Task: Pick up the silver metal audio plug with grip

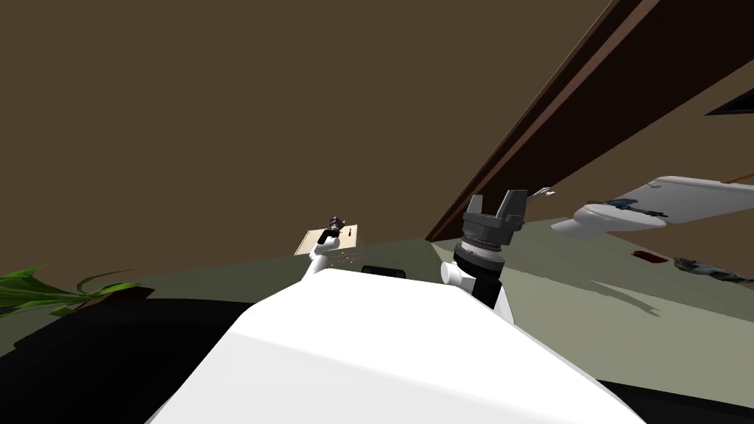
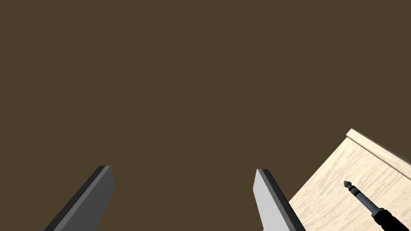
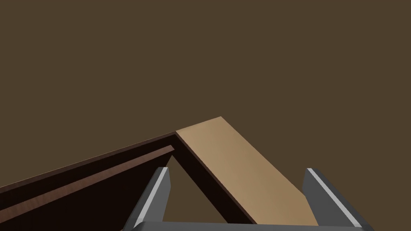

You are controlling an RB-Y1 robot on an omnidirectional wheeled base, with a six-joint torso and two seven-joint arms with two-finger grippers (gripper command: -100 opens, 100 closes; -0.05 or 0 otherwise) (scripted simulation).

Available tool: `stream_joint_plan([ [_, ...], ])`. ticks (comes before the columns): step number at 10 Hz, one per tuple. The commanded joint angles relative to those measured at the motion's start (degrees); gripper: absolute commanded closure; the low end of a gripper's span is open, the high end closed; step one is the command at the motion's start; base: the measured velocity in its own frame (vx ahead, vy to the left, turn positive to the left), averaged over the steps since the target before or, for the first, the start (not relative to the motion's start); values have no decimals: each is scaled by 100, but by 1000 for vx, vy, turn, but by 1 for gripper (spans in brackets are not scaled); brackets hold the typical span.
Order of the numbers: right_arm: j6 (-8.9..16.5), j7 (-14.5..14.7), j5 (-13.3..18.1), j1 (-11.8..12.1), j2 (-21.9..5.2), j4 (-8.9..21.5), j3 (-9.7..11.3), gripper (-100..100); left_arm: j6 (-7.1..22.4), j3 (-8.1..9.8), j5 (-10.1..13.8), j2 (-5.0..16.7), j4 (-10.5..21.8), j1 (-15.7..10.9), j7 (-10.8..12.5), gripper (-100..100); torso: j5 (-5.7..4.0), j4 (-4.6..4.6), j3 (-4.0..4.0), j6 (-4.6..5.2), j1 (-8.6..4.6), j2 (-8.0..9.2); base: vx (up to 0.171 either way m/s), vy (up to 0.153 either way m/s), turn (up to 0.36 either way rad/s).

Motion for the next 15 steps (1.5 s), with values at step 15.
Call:
stream_joint_plan([
  [15,0,0,0,0,0,0,0,0,2350,362,790,370,2648,-1048,1244,-100,2,-3,-7,0,12,-11,89,-31,53],
])
